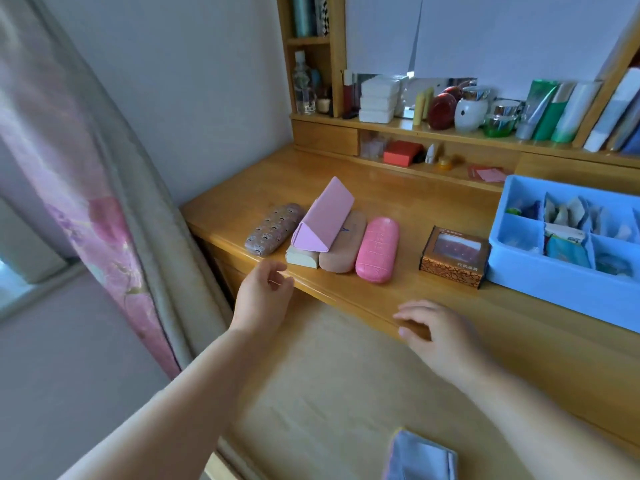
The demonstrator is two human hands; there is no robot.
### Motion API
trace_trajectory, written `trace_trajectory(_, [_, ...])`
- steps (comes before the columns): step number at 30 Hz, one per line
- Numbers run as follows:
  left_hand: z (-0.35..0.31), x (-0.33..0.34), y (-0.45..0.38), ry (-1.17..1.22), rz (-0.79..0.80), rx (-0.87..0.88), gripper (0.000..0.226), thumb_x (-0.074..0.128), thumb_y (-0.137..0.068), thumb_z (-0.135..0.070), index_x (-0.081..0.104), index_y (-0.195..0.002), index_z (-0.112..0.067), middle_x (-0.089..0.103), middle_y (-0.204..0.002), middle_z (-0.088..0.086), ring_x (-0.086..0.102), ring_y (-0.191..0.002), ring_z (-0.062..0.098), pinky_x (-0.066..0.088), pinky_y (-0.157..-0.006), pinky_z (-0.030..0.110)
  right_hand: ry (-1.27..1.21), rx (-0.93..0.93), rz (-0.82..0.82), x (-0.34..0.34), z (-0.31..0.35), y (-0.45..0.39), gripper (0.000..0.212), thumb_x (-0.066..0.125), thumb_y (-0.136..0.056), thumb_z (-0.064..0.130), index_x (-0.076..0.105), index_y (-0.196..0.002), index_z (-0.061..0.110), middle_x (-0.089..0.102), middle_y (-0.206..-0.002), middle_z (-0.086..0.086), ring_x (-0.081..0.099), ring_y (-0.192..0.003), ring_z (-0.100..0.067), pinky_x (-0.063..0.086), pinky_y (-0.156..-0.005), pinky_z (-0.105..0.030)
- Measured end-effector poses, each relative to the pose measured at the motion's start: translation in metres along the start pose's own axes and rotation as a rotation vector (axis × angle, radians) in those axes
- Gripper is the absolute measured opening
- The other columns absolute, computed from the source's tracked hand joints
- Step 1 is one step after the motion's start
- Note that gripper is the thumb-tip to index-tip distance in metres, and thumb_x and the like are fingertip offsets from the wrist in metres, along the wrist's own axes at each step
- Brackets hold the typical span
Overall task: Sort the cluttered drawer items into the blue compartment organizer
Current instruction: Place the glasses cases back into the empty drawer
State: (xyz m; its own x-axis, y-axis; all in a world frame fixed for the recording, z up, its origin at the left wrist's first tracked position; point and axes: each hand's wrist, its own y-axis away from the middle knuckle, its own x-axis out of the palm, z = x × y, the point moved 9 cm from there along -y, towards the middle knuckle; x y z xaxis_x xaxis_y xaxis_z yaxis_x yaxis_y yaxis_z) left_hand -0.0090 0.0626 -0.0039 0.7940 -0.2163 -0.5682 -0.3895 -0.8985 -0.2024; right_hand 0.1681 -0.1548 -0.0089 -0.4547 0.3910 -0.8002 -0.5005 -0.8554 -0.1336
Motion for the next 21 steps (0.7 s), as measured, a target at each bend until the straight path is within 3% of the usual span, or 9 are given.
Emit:
trace_trajectory(3, [0.014, -0.010, -0.043, -0.138, -0.036, 0.024, 0.028, 0.066, -0.083, -0.021, 0.057, -0.110, -0.021, 0.054, -0.107, 0.000, 0.053, -0.091, 0.017, 0.040, -0.076, 0.024, -0.051, -0.024, -0.008, 0.005, -0.008, 0.002, 0.024, 0.071, -0.081, 0.014, 0.073, -0.104, 0.022, 0.058, -0.115, 0.021, 0.054, -0.112, -0.002, 0.023, -0.090, 0.004])
trace_trajectory(6, [0.023, -0.007, -0.083, -0.366, -0.041, 0.026, 0.055, 0.069, -0.081, -0.030, 0.048, -0.130, -0.018, 0.047, -0.124, 0.009, 0.045, -0.114, 0.028, 0.040, -0.094, 0.036, -0.077, -0.020, -0.021, 0.005, -0.012, 0.002, 0.025, 0.072, -0.080, 0.014, 0.074, -0.102, 0.025, 0.056, -0.114, 0.027, 0.052, -0.111, 0.005, 0.024, -0.089, 0.005])
trace_trajectory(10, [0.024, 0.004, -0.125, -0.607, -0.058, 0.054, 0.065, 0.067, -0.078, -0.048, 0.046, -0.132, -0.020, 0.052, -0.126, 0.010, 0.043, -0.115, 0.032, 0.038, -0.098, 0.041, -0.081, -0.040, -0.020, 0.007, -0.011, 0.000, 0.026, 0.072, -0.079, 0.015, 0.073, -0.101, 0.029, 0.053, -0.116, 0.032, 0.045, -0.111, 0.017, 0.025, -0.089, 0.005])
trace_trajectory(17, [0.051, 0.006, -0.122, -0.374, -0.046, -0.133, 0.070, 0.066, -0.083, -0.042, 0.037, -0.136, -0.005, 0.044, -0.131, 0.018, 0.041, -0.121, 0.036, 0.036, -0.100, 0.043, -0.097, -0.039, -0.015, 0.010, -0.014, -0.001, 0.024, 0.071, -0.080, 0.021, 0.071, -0.102, 0.030, 0.052, -0.118, 0.032, 0.045, -0.113, 0.013, 0.027, -0.094, -0.002])
trace_trajectory(19, [0.054, -0.004, -0.097, -0.131, -0.058, -0.243, 0.067, 0.066, -0.083, -0.043, 0.040, -0.134, -0.007, 0.046, -0.130, 0.016, 0.048, -0.110, 0.030, 0.043, -0.091, 0.038, -0.118, -0.023, 0.007, 0.010, -0.016, -0.002, 0.023, 0.071, -0.080, 0.021, 0.071, -0.102, 0.028, 0.052, -0.118, 0.031, 0.045, -0.113, 0.012, 0.026, -0.092, 0.000])
trace_trajectory(21, [0.044, -0.013, -0.065, 0.162, -0.044, -0.285, 0.057, 0.066, -0.083, -0.041, 0.048, -0.128, -0.013, 0.055, -0.121, 0.010, 0.055, -0.087, 0.019, 0.045, -0.070, 0.025, -0.178, 0.021, 0.038, 0.009, -0.018, -0.002, 0.021, 0.070, -0.081, 0.020, 0.071, -0.101, 0.028, 0.053, -0.117, 0.029, 0.046, -0.113, 0.011, 0.027, -0.090, 0.002])
